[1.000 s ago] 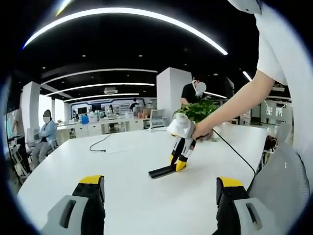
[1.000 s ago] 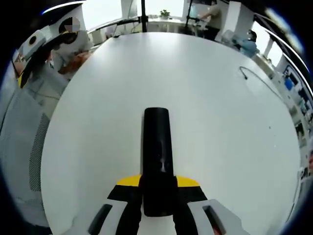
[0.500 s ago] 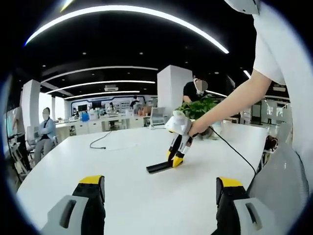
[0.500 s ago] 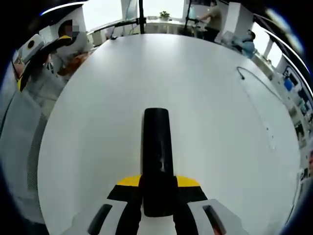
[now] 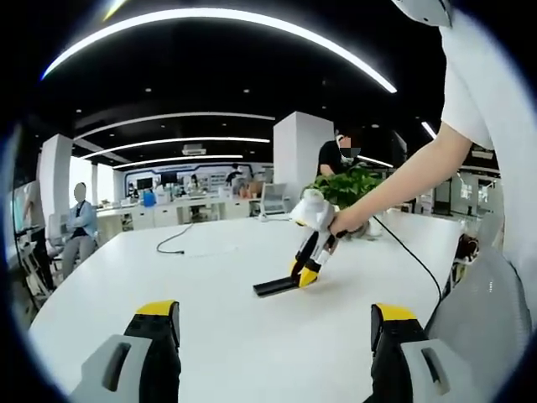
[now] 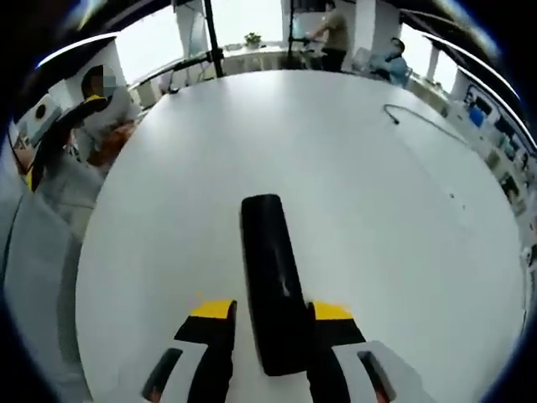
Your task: Press the specified remote control buttons in sequence, fully releasing each button before pressing the next.
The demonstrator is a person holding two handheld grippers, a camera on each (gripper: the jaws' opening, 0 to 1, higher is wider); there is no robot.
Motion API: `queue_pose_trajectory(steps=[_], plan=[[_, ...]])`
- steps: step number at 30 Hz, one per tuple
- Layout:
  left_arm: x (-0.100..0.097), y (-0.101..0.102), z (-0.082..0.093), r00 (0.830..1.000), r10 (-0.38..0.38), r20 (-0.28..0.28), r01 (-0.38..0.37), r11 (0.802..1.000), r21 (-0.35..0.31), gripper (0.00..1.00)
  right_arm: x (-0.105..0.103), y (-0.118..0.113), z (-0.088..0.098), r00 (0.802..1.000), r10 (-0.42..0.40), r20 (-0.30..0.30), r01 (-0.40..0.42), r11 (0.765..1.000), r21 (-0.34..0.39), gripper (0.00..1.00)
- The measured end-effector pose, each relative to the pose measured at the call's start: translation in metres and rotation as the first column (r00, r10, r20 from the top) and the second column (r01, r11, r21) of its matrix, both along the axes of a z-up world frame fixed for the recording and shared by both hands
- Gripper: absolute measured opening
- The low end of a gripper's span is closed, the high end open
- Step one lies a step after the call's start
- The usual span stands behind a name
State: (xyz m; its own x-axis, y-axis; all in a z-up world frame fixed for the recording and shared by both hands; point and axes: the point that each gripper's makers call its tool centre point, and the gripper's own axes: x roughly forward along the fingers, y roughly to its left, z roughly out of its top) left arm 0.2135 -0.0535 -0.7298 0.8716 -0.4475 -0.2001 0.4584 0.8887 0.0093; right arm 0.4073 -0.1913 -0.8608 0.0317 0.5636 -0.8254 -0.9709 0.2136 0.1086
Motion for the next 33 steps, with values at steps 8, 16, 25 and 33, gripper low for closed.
queue_pose_trajectory(steps=[8, 16, 25, 33], plan=[[0.000, 0.001, 0.001, 1.000, 0.003, 0.005, -0.003, 1.000, -0.004, 0.98, 0.005, -0.004, 0.027, 0.979, -0.202, 0.012, 0.197, 0.967, 0.162, 0.49], [-0.001, 0.000, 0.003, 1.000, 0.004, 0.013, -0.004, 1.000, -0.010, 0.99, -0.009, -0.016, 0.043, 0.955, -0.292, 0.049, 0.276, 0.939, 0.204, 0.59], [-0.002, 0.000, 0.005, 1.000, 0.004, 0.025, -0.004, 1.000, -0.010, 0.99, -0.024, -0.027, 0.057, 0.925, -0.358, 0.127, 0.322, 0.916, 0.238, 0.74], [-0.002, 0.001, 0.006, 0.999, 0.006, 0.031, -0.006, 1.000, -0.005, 0.99, -0.039, -0.033, 0.069, 0.905, -0.400, 0.145, 0.353, 0.897, 0.267, 0.76]])
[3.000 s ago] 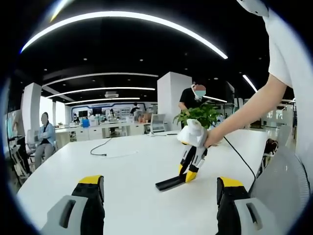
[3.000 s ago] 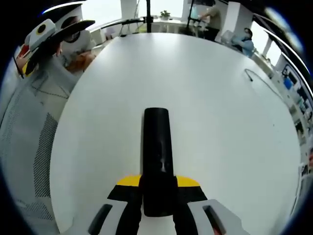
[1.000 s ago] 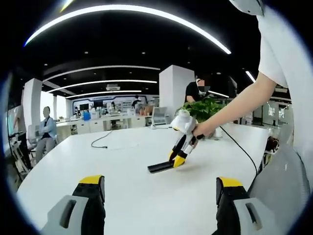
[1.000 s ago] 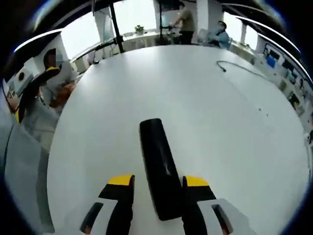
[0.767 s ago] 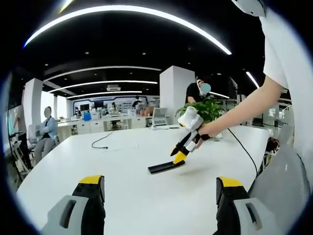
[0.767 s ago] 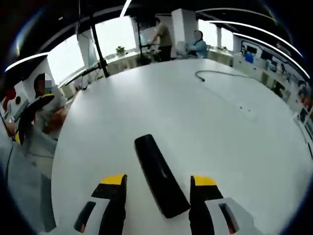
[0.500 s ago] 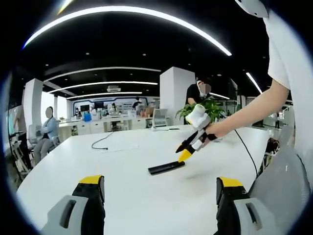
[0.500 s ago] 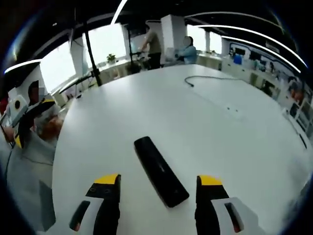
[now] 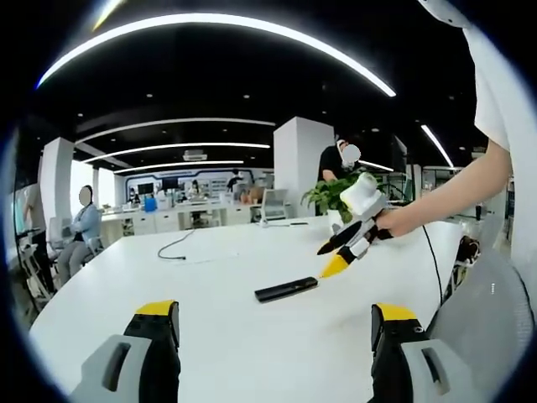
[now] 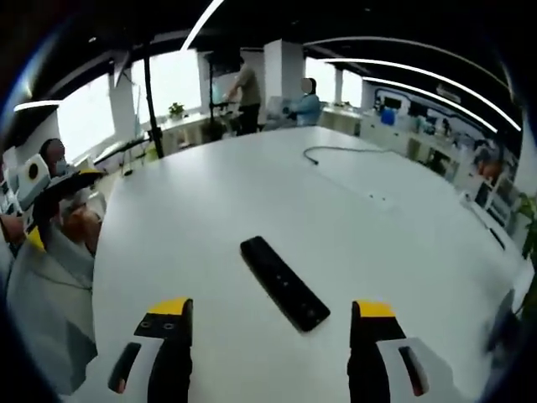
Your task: Press the specified remote control buttons in sequence, fully releasing each button before pressing the next.
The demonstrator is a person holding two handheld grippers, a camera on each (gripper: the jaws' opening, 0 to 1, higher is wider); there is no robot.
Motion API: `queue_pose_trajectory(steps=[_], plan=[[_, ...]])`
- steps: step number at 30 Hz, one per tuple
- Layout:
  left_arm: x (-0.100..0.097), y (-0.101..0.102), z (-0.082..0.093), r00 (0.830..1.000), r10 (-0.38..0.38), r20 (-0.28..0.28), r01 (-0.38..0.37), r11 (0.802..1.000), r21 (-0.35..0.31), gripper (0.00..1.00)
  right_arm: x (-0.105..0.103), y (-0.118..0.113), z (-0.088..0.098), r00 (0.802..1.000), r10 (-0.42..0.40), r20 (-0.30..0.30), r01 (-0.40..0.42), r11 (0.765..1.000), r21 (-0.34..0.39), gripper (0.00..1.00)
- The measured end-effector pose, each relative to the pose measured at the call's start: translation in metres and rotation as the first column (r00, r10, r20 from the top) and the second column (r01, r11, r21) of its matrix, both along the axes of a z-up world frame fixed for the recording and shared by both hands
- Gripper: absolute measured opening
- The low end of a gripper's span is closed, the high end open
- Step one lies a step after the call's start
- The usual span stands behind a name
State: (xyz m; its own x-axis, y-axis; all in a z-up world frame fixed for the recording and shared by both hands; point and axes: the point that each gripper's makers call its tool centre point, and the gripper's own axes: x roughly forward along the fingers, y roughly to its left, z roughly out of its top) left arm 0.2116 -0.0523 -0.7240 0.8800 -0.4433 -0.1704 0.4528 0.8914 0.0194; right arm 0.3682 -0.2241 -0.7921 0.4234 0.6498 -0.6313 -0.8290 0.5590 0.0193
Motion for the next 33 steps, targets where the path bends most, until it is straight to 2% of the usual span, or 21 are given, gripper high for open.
queue_pose_trajectory(steps=[6, 8, 9, 17, 23, 30, 33], plan=[[0.000, 0.001, -0.003, 1.000, 0.004, -0.015, -0.004, 1.000, -0.002, 1.00, -0.015, -0.005, 0.014, 0.999, -0.048, 0.019, 0.047, 0.998, 0.044, 0.78], [0.000, 0.003, -0.013, 0.998, 0.012, -0.067, -0.012, 1.000, 0.014, 1.00, -0.022, -0.008, 0.015, 0.998, -0.058, 0.031, 0.057, 0.998, 0.038, 0.79], [0.001, 0.001, -0.014, 0.998, 0.007, -0.070, -0.006, 1.000, 0.010, 1.00, -0.027, -0.009, 0.017, 0.997, -0.063, 0.037, 0.061, 0.997, 0.039, 0.79], [-0.001, -0.002, -0.012, 0.998, -0.011, -0.066, 0.010, 1.000, -0.006, 1.00, -0.046, -0.019, 0.033, 0.990, -0.122, 0.074, 0.115, 0.989, 0.094, 0.84], [-0.001, -0.003, -0.012, 0.997, -0.014, -0.070, 0.014, 1.000, -0.006, 1.00, -0.059, -0.030, 0.031, 0.987, -0.136, 0.085, 0.127, 0.987, 0.102, 0.92], [-0.001, -0.003, -0.011, 0.998, -0.014, -0.064, 0.014, 1.000, -0.009, 1.00, -0.074, -0.043, 0.038, 0.973, -0.212, 0.088, 0.195, 0.966, 0.172, 0.97], [-0.001, -0.005, -0.014, 0.996, -0.023, -0.084, 0.022, 1.000, -0.014, 1.00, -0.081, -0.049, 0.044, 0.965, -0.246, 0.093, 0.223, 0.953, 0.203, 0.99]])
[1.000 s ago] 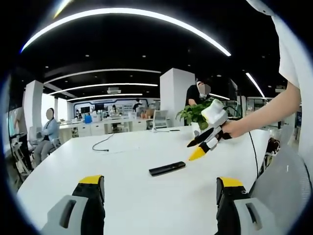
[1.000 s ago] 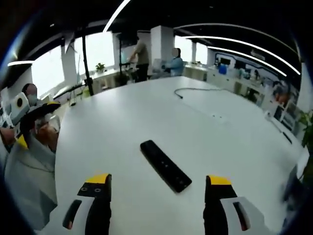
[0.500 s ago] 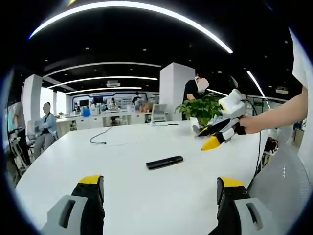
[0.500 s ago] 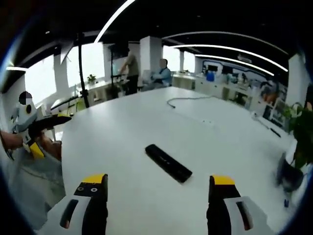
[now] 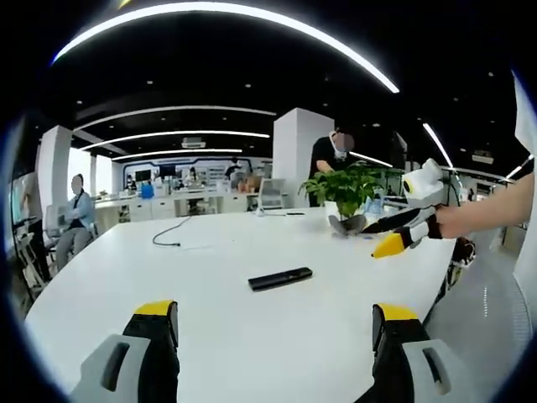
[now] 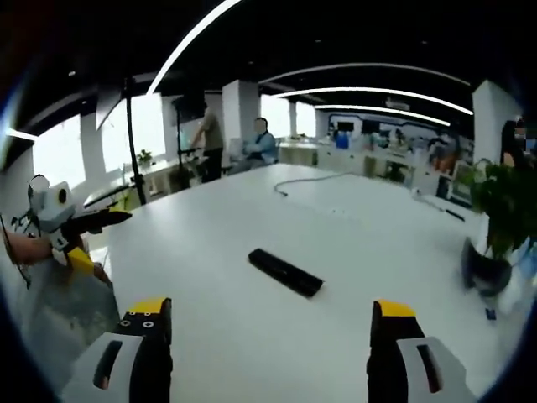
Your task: Press the specified remote control buttons in sequence, fully releasing each button before pressing the next.
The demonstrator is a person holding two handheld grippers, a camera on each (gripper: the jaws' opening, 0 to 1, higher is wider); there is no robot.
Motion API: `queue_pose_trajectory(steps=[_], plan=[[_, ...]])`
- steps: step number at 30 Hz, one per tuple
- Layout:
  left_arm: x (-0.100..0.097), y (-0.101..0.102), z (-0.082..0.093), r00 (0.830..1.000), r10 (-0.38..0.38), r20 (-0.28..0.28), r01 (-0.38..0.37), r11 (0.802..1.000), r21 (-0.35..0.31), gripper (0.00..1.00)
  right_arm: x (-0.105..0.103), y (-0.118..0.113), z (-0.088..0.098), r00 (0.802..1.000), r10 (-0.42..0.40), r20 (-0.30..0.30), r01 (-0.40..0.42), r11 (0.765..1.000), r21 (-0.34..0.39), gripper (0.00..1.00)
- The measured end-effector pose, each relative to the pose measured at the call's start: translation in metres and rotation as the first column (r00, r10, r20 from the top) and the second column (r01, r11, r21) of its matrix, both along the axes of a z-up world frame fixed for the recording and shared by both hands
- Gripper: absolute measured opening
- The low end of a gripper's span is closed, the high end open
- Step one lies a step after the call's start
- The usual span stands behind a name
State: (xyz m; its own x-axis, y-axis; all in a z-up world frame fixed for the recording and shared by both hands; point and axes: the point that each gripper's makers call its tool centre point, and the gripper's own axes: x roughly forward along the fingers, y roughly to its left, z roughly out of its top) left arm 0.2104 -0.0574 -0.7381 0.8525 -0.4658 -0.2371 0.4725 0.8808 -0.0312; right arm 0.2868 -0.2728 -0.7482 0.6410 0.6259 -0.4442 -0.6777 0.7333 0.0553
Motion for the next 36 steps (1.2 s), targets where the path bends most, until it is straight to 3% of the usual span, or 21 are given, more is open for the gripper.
queue_pose_trajectory(steps=[1, 3, 14, 22, 25, 28, 36], plan=[[0.000, -0.001, -0.001, 1.000, -0.003, -0.002, 0.003, 1.000, 0.006, 1.00, -0.005, -0.003, 0.001, 1.000, -0.018, -0.015, 0.018, 1.000, 0.012, 0.99], [0.000, -0.002, -0.001, 1.000, -0.010, -0.003, 0.010, 1.000, 0.010, 1.00, -0.009, -0.009, 0.006, 0.999, -0.049, 0.011, 0.049, 0.998, 0.026, 0.99], [0.002, -0.002, -0.002, 1.000, -0.002, -0.004, 0.002, 1.000, 0.016, 1.00, -0.047, -0.044, 0.008, 0.985, -0.130, 0.113, 0.137, 0.989, -0.053, 0.99], [0.000, -0.003, 0.001, 1.000, -0.010, 0.015, 0.010, 1.000, 0.024, 0.99, -0.071, -0.055, 0.002, 0.973, -0.204, 0.108, 0.207, 0.978, -0.015, 0.99], [0.001, -0.001, 0.003, 1.000, -0.001, 0.025, 0.001, 1.000, 0.022, 0.99, -0.079, -0.060, -0.003, 0.963, -0.258, 0.080, 0.257, 0.966, 0.026, 0.97], [0.000, -0.001, 0.003, 1.000, 0.001, 0.028, -0.001, 1.000, 0.025, 0.99, -0.079, -0.067, -0.002, 0.947, -0.308, 0.088, 0.305, 0.951, 0.044, 0.96], [0.000, 0.000, 0.002, 1.000, 0.002, 0.021, -0.002, 1.000, 0.030, 0.98, -0.061, -0.068, 0.027, 0.920, -0.353, 0.168, 0.343, 0.935, 0.089, 0.95]])
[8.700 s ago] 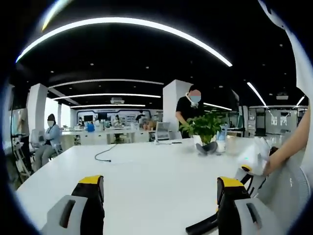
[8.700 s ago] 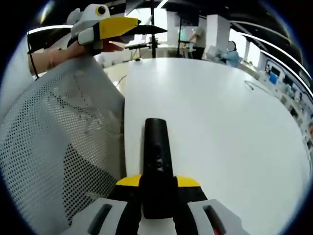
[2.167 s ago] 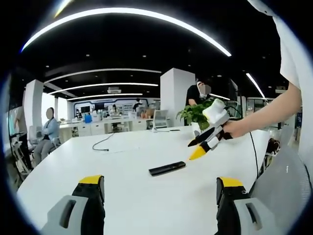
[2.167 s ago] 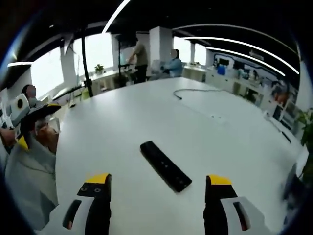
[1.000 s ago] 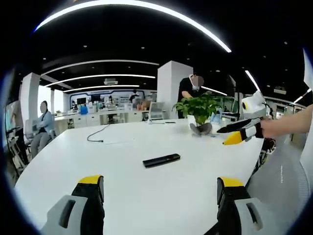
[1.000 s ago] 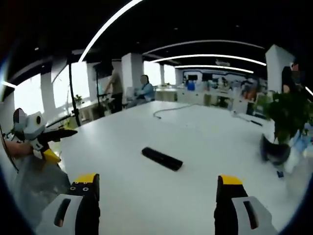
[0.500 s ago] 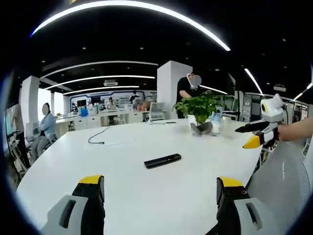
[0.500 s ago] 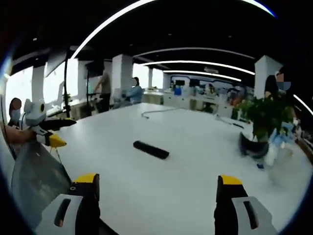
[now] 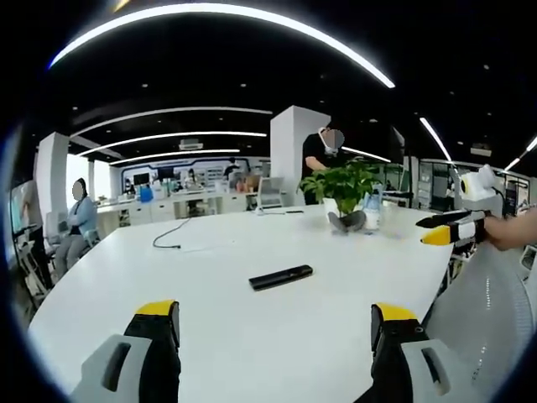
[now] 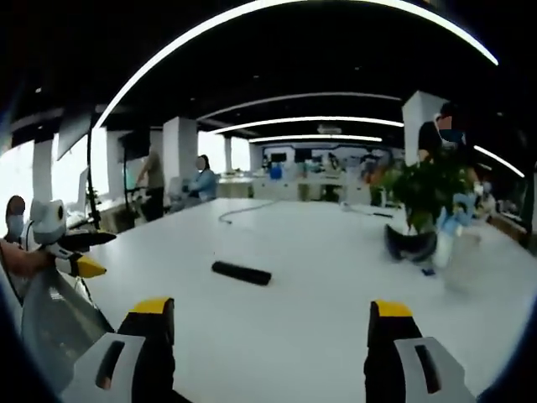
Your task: Press the specified remote control buttons in sequence, fully releasing each button before pressing the next.
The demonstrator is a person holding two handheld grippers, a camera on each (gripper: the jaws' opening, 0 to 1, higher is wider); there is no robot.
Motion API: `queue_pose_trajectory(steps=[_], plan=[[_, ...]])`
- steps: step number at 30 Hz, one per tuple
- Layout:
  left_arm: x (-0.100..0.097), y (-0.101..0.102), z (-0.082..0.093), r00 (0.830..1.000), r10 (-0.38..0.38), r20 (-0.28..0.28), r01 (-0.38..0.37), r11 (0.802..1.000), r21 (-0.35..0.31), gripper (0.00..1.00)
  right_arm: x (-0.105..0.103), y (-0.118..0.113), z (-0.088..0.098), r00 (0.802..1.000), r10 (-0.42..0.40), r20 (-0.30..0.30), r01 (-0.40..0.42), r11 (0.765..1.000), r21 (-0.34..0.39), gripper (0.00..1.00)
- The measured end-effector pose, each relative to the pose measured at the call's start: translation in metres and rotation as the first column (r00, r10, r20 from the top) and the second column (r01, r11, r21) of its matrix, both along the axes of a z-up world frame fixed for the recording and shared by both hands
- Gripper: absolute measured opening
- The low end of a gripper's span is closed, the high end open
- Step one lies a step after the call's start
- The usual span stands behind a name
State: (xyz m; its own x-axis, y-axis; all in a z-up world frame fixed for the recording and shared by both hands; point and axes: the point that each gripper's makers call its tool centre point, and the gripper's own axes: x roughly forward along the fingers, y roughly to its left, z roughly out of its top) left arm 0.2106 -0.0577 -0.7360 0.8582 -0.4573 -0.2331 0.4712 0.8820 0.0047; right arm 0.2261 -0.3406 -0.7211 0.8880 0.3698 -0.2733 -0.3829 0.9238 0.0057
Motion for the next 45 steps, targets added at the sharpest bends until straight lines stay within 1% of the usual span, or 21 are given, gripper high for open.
queue_pose_trajectory(steps=[2, 5, 6, 7, 8, 10, 11, 12, 13, 15, 17, 19, 22, 24, 26, 36, 41, 45], plan=[[0.001, 0.002, 0.001, 1.000, 0.009, 0.006, -0.009, 1.000, 0.000, 0.98, 0.002, 0.000, 0.001, 1.000, -0.007, 0.003, 0.007, 1.000, -0.015, 0.95], [0.002, 0.005, 0.002, 1.000, 0.024, 0.012, -0.024, 1.000, 0.002, 0.98, 0.005, 0.005, 0.007, 1.000, 0.007, 0.014, -0.006, 1.000, -0.027, 0.95], [0.002, 0.005, 0.002, 1.000, 0.025, 0.012, -0.025, 1.000, 0.002, 0.98, 0.006, 0.007, 0.011, 0.999, 0.003, 0.033, -0.002, 0.999, -0.036, 0.94], [0.002, 0.005, 0.002, 1.000, 0.026, 0.012, -0.026, 1.000, 0.002, 0.98, 0.009, 0.010, 0.015, 0.998, 0.005, 0.068, -0.002, 0.999, -0.042, 0.95], [0.002, 0.006, 0.002, 1.000, 0.028, 0.012, -0.028, 1.000, 0.003, 0.98, 0.010, 0.012, 0.015, 0.997, 0.011, 0.074, -0.007, 0.999, -0.046, 0.95], [0.002, 0.007, 0.002, 0.999, 0.029, 0.015, -0.029, 1.000, 0.008, 0.98, 0.011, 0.015, 0.009, 0.998, 0.020, 0.055, -0.017, 0.998, -0.067, 0.94], [0.002, 0.006, 0.002, 0.999, 0.029, 0.017, -0.030, 1.000, 0.008, 0.98, 0.009, 0.015, 0.003, 0.999, 0.030, 0.034, -0.027, 0.997, -0.078, 0.93], [0.001, 0.006, 0.003, 0.999, 0.028, 0.025, -0.028, 1.000, 0.011, 0.98, 0.008, 0.016, 0.000, 0.999, 0.041, 0.026, -0.039, 0.996, -0.084, 0.90], [0.001, 0.006, 0.003, 0.999, 0.028, 0.027, -0.028, 0.999, 0.015, 0.98, 0.006, 0.016, 0.001, 0.998, 0.045, 0.033, -0.042, 0.996, -0.084, 0.89], [0.001, 0.007, 0.002, 0.999, 0.029, 0.028, -0.030, 0.999, 0.030, 0.98, 0.005, 0.017, 0.002, 0.997, 0.058, 0.047, -0.055, 0.996, -0.076, 0.90], [0.002, 0.007, 0.002, 0.999, 0.030, 0.032, -0.032, 0.999, 0.041, 0.97, 0.006, 0.019, 0.000, 0.997, 0.066, 0.037, -0.063, 0.995, -0.072, 0.89], [0.002, 0.007, 0.002, 0.999, 0.034, 0.034, -0.035, 0.998, 0.044, 0.97, 0.007, 0.018, -0.003, 0.997, 0.073, 0.022, -0.071, 0.994, -0.084, 0.89], [0.003, 0.008, 0.004, 0.998, 0.037, 0.042, -0.039, 0.998, 0.042, 0.97, 0.007, 0.017, -0.003, 0.997, 0.069, 0.025, -0.066, 0.994, -0.084, 0.89], [0.003, 0.008, 0.004, 0.998, 0.038, 0.043, -0.040, 0.998, 0.043, 0.96, 0.006, 0.016, -0.005, 0.998, 0.068, 0.019, -0.065, 0.993, -0.098, 0.89], [0.003, 0.008, 0.002, 0.999, 0.036, 0.034, -0.038, 0.998, 0.043, 0.96, 0.007, 0.015, -0.007, 0.998, 0.064, 0.012, -0.062, 0.992, -0.114, 0.88], [0.005, 0.009, -0.001, 0.999, 0.042, 0.020, -0.043, 0.997, 0.057, 0.96, 0.007, 0.014, -0.008, 0.998, 0.066, 0.007, -0.065, 0.991, -0.115, 0.85], [0.005, 0.008, -0.004, 0.999, 0.036, 0.011, -0.037, 0.997, 0.065, 0.96, 0.007, 0.014, -0.010, 0.997, 0.072, 0.008, -0.070, 0.988, -0.139, 0.85], [0.005, 0.010, -0.005, 0.999, 0.039, 0.015, -0.040, 0.997, 0.065, 0.95, 0.007, 0.014, -0.014, 0.997, 0.079, -0.007, -0.079, 0.986, -0.146, 0.84]])
